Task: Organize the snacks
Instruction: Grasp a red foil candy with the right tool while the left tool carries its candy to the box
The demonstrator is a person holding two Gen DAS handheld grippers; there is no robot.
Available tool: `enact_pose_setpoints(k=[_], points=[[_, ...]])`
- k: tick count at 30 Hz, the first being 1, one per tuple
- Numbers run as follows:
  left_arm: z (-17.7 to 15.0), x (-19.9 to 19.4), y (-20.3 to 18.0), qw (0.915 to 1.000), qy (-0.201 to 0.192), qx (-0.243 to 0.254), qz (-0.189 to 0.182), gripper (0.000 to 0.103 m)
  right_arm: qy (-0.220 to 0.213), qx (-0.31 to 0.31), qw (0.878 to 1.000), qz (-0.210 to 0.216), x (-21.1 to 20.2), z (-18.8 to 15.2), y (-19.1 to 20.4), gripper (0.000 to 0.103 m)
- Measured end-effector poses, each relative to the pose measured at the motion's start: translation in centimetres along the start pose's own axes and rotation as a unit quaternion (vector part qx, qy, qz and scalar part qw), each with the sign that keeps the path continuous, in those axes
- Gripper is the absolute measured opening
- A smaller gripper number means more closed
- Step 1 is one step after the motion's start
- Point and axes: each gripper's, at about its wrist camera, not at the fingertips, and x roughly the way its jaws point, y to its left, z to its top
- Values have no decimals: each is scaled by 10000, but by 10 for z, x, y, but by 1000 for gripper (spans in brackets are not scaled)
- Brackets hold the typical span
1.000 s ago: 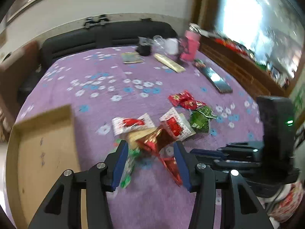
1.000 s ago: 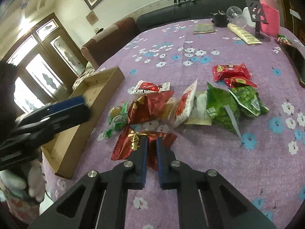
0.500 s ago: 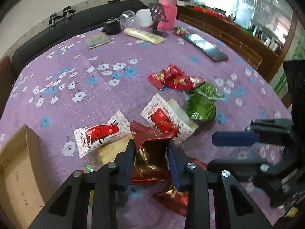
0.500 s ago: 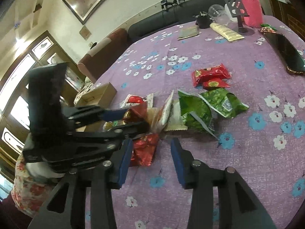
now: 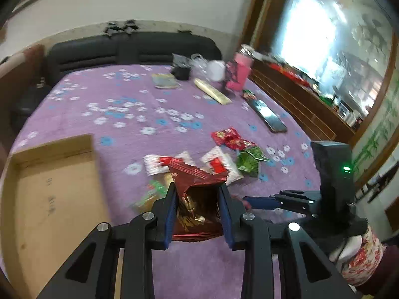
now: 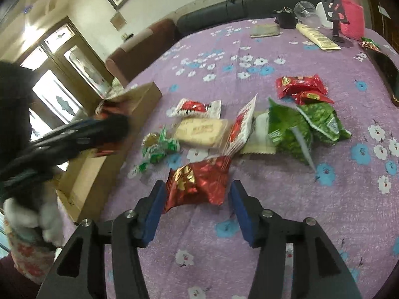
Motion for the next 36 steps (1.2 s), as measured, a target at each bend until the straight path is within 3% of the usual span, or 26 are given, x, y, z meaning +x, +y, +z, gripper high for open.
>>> enact_pose_setpoints(k=[2,11,14,17,23,29,36], points=[[-7,-17,5,9995,-152,-15,265,32,63,50,9999,-124,5,1,5,57],[-43,-56,38,9953,-369,-428,784,32,82,54,9932,-1163,26,11,27,60],[-51,-64,46,9938,-396,-517,904,32,94,-54,9908,-1346,30,9,34,36],[-58,-72,55,9922,-441,-613,996,32,14,-270,9866,-1606,28,3,44,34],[-72,-83,71,9871,-482,-783,1310,32,-310,-549,9821,-1774,9,-5,66,33],[-84,-81,88,9820,-432,-1011,1537,32,-826,-1237,9693,-1956,-16,-6,112,34],[-95,-78,108,9757,-355,-1311,1718,32,-806,-1882,9631,-1746,0,-7,166,34]])
